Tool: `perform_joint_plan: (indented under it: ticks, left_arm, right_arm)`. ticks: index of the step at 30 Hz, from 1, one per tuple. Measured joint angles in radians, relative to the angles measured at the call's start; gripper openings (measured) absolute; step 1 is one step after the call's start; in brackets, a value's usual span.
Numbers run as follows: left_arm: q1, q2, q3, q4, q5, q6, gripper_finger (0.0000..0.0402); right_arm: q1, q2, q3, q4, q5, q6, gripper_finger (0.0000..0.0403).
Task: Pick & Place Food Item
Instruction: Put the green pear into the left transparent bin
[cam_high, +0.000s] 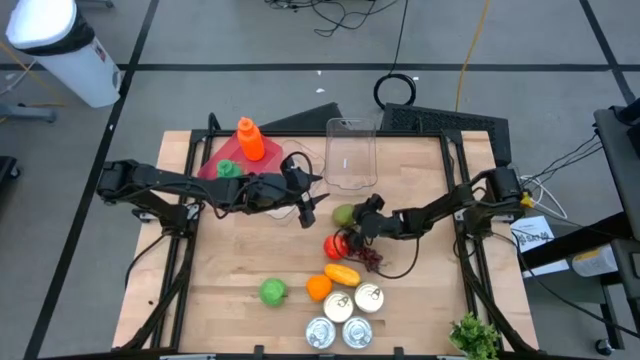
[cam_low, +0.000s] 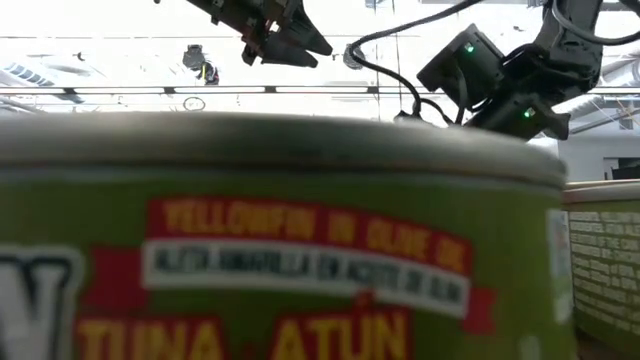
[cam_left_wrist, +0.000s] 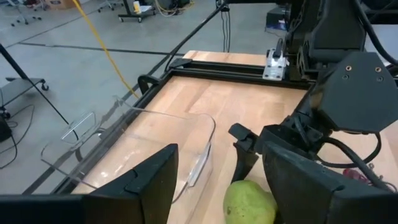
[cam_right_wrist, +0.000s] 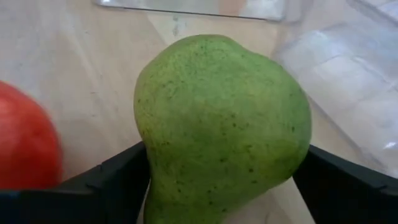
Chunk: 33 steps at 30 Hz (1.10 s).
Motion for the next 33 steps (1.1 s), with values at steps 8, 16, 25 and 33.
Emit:
perform_joint_plan:
  ticks: [8, 16, 25, 33]
  left_arm:
    - [0.0, 0.0, 0.0, -0.021, 0.003, -0.016, 0.0246]
    - [0.01, 0.04, 0.0, -0.008, 0.238, -0.119, 0.0258]
    - [-0.016, 0.135, -0.001, 0.037, 0.246, 0.044, 0.035]
    - [0.007, 0.219, -0.001, 0.123, 0.242, 0.041, 0.0396]
  right_arm:
    - [0.0, -0.073, 0.0, -0.041, -0.049, -0.055, 0.0298]
    - [0.002, -0.273, 0.0, -0.059, -0.072, -0.197, 0.0298]
    - [0.01, -0.325, 0.0, -0.063, -0.073, -0.24, 0.0298]
    - [0.043, -0.325, -0.001, -0.012, -0.071, -0.304, 0.0298]
